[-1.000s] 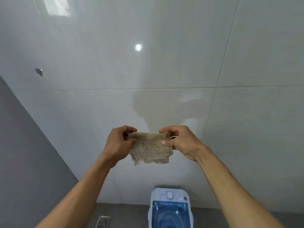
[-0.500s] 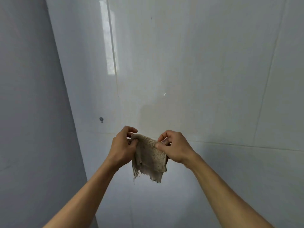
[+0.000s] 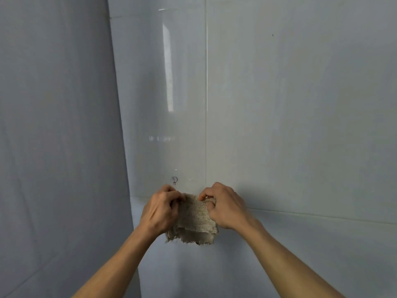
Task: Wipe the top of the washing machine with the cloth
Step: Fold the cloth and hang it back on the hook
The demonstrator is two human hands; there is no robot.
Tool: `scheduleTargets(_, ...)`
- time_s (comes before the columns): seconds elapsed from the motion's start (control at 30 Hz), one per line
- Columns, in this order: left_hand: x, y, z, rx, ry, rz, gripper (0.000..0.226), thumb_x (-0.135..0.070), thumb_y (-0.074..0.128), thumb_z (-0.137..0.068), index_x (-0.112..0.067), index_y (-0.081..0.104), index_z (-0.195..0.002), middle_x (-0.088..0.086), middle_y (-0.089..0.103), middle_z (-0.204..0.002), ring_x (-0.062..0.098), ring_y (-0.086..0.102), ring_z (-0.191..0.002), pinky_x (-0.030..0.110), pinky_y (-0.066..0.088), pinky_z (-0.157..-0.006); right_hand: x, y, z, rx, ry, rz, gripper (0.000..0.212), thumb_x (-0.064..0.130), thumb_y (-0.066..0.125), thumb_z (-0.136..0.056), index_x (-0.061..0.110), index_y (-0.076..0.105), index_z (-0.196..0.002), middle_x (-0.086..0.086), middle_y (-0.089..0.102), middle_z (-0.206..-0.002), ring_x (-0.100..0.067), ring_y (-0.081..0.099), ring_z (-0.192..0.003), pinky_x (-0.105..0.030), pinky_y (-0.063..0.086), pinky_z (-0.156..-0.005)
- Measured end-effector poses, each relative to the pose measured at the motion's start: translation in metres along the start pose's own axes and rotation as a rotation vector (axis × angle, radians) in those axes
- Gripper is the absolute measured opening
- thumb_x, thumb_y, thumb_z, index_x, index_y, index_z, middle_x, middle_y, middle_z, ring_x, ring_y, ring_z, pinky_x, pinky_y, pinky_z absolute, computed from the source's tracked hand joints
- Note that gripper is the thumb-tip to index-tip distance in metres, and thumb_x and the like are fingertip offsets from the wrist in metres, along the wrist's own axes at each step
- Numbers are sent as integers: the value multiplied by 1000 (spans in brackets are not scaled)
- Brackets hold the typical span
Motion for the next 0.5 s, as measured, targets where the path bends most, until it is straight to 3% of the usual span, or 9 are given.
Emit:
scheduleTargets(0.2, 52, -5, -25, -94, -35, -106, 27, -14, 50, -93, -27, 72, -103, -6, 59, -107, 23, 59, -86, 33, 50, -62, 29, 40, -45, -43, -63, 165, 43, 11, 48, -93, 37, 65, -122, 6, 55, -111, -21, 58, -100, -36, 52, -76)
scheduleTargets(0.37, 76, -3, -54, -107, -91, -141, 31, -20, 41, -98, -28, 67, -113, -3, 56, -108, 21, 52, -84, 34, 48, -65, 41, 54, -85, -71, -164, 388, 55, 0, 47, -91, 33, 56, -135, -2, 50, -112, -26, 46, -107, -37, 36, -79)
scheduleTargets(0.5, 75, 6, -65, -73, -149, -72, 22, -26, 43, -100, -21, 59, -114, 7, 57, -106, 31, 57, -94, 44, 51, -73, 34, 65, -96, -87, -141, 586, 51, 10, 51, -93, 22, 45, -142, -6, 46, -125, -29, 41, -115, -40, 31, -89)
Point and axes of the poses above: each hand's wrist, its own z-axis away from the middle knuckle, its own y-axis out of the palm, x = y × z, the point moved 1 cm from there along -z, towards the middle knuckle
